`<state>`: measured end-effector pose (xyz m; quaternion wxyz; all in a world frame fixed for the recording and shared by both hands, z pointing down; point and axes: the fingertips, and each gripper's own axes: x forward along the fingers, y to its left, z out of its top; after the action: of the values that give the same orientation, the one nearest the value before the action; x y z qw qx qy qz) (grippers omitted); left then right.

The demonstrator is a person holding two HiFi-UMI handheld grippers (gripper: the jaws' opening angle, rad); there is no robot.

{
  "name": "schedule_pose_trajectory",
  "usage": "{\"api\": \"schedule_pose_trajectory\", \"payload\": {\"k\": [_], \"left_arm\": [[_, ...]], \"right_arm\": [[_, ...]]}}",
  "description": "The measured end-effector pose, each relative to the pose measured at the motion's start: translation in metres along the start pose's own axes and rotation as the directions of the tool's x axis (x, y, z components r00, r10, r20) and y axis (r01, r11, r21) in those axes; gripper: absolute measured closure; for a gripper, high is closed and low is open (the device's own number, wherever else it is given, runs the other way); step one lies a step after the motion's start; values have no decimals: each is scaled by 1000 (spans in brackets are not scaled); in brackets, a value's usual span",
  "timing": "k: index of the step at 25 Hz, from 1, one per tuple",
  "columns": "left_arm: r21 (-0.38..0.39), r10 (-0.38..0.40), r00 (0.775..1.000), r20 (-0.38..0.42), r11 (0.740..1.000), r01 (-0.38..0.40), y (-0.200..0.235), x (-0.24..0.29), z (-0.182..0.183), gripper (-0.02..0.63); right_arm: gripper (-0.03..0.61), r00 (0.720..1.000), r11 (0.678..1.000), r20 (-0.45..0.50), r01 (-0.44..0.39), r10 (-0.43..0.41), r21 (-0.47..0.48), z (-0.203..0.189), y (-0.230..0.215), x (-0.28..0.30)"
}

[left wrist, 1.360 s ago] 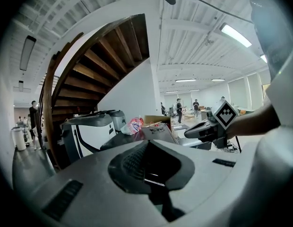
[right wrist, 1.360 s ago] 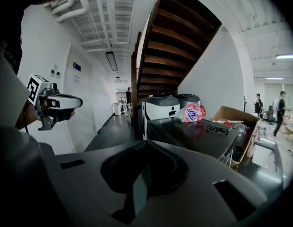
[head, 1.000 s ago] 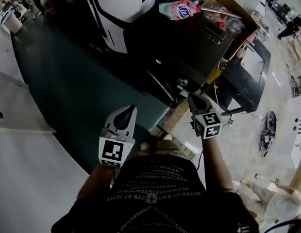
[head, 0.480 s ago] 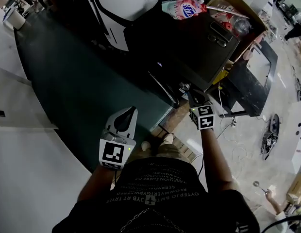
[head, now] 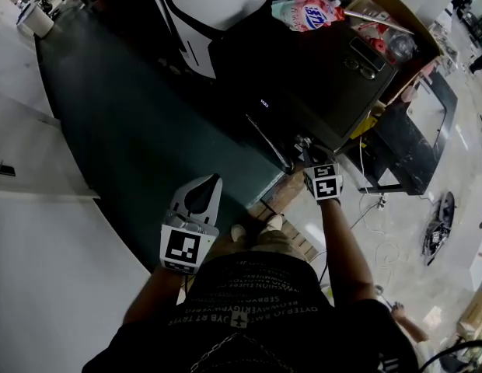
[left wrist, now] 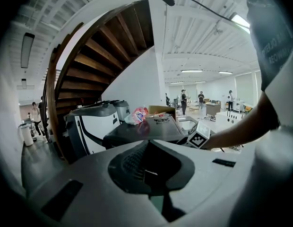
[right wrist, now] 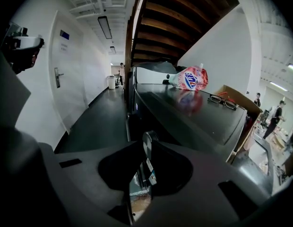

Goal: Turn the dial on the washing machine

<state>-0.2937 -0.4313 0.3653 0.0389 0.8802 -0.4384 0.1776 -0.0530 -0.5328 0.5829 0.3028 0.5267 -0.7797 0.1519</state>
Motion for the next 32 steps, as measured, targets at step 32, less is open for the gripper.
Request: {"api": "schedule_pose_trajectory", "payload": {"k": [32], "left_arm": [[12, 19, 1000, -3, 1000, -19, -7, -3, 8, 606]], "right_arm": [[528, 998, 997, -39, 51, -53, -64, 3, -8, 9]]}}
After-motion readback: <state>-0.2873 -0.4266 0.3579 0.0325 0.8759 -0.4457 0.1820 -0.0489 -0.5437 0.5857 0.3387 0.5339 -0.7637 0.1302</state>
